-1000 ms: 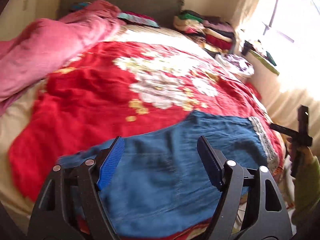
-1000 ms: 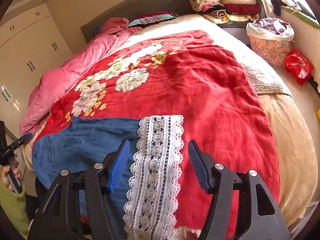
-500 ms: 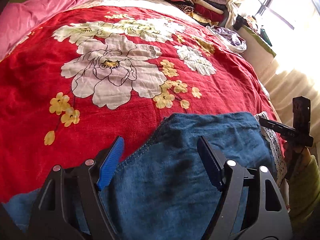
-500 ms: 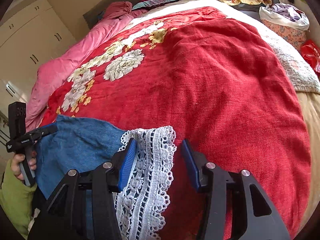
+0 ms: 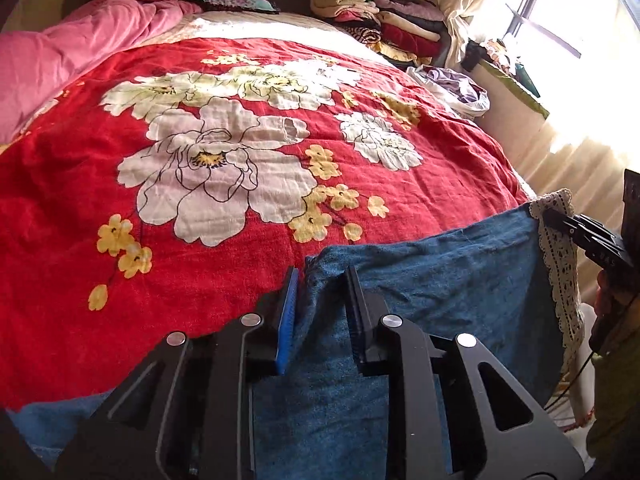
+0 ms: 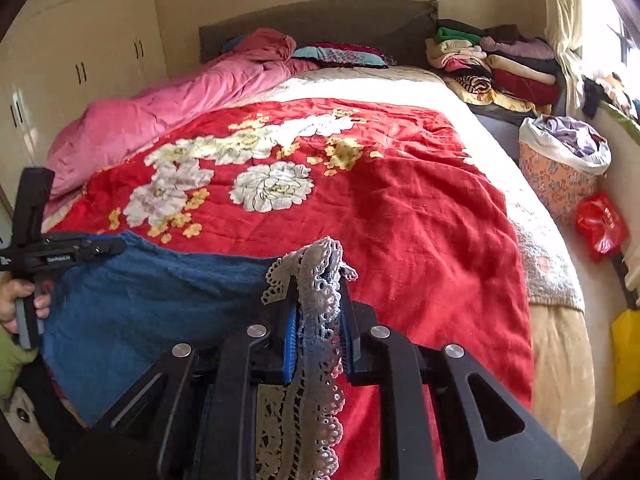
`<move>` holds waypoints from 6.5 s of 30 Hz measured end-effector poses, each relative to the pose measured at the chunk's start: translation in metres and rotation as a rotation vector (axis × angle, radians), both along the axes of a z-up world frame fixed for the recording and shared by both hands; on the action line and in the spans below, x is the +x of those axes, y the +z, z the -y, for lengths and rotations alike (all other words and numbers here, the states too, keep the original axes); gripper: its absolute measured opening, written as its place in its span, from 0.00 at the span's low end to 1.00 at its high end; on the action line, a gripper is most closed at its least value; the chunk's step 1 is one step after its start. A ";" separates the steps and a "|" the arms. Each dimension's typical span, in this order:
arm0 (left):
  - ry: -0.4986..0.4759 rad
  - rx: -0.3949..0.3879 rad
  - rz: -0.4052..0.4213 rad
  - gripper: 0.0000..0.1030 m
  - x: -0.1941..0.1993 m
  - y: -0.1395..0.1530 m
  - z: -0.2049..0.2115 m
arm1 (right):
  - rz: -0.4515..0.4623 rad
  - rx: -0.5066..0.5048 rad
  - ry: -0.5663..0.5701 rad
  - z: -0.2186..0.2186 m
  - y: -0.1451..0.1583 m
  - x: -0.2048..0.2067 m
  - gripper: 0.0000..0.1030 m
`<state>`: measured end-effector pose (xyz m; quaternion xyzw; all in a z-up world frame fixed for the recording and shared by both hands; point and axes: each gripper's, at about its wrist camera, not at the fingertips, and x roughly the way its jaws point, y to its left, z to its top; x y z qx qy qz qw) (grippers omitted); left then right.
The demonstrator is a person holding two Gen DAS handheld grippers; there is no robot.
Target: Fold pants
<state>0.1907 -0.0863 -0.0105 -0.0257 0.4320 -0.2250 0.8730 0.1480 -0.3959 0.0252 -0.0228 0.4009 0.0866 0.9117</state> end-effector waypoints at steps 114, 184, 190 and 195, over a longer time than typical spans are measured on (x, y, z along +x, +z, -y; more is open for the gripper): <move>-0.273 0.223 0.094 0.89 -0.101 0.035 0.113 | -0.018 0.200 -0.202 -0.004 -0.019 -0.168 0.66; -0.105 -0.220 -0.092 0.40 -0.018 0.033 -0.068 | -0.013 -0.078 0.415 -0.266 -0.030 -0.084 0.28; -0.061 -0.290 -0.135 0.57 -0.024 0.017 -0.090 | -0.035 -0.073 0.425 -0.275 -0.044 -0.090 0.39; -0.060 -0.357 -0.176 0.66 -0.023 0.007 -0.090 | 0.015 -0.079 0.428 -0.271 -0.040 -0.099 0.54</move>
